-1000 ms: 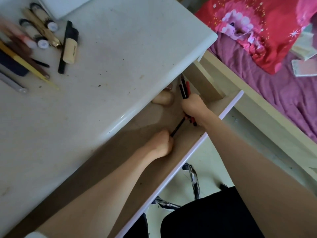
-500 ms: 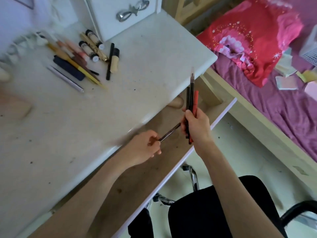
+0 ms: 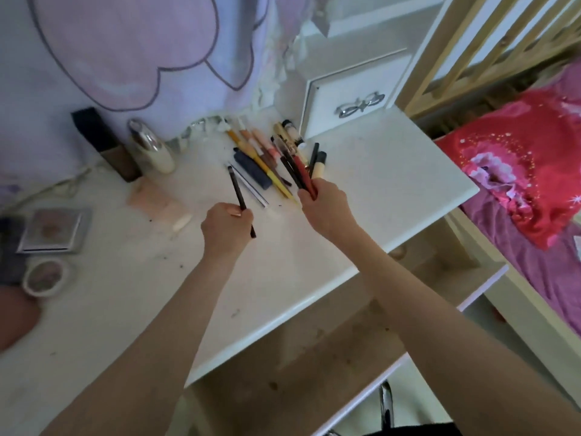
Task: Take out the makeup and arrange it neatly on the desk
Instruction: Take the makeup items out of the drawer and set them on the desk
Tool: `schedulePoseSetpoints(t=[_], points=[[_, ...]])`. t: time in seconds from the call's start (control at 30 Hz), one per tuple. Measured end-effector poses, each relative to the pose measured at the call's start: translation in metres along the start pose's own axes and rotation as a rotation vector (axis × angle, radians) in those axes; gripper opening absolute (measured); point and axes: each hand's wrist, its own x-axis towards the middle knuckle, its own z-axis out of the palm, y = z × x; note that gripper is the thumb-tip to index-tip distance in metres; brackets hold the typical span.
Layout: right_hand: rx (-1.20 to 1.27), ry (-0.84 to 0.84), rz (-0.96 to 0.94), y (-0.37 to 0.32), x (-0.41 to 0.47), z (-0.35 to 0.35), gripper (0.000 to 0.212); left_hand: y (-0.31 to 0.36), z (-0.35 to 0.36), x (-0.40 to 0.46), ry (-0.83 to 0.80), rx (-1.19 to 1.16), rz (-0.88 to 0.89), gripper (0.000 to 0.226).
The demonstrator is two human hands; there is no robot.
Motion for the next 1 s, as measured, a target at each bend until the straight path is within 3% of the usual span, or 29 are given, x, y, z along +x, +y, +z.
schedulePoseSetpoints(t=[0.17, 0.33, 0.5, 0.67, 1.0], points=[[-0.204, 0.035, -0.075, -0.024, 0.045, 0.011, 0.023, 0.003, 0.004, 0.024, 0.067, -0.021, -0.014, 0.027], [-0.205, 0.051, -0.09, -0.028, 0.068, 0.016, 0.036, 0.001, 0.01, 0.032, 0.054, 0.039, 0.155, 0.044], [-0.217, 0.08, -0.182, -0.023, 0.07, 0.019, 0.03, -0.008, 0.016, 0.03, 0.015, 0.363, 0.327, 0.062], [-0.337, 0.033, -0.279, -0.01, 0.061, 0.026, 0.03, -0.022, 0.022, 0.034, -0.123, 0.656, 0.384, 0.067], [-0.145, 0.142, -0.262, 0.029, -0.023, 0.017, 0.036, -0.044, 0.018, 0.014, -0.083, 0.672, 0.446, 0.067]])
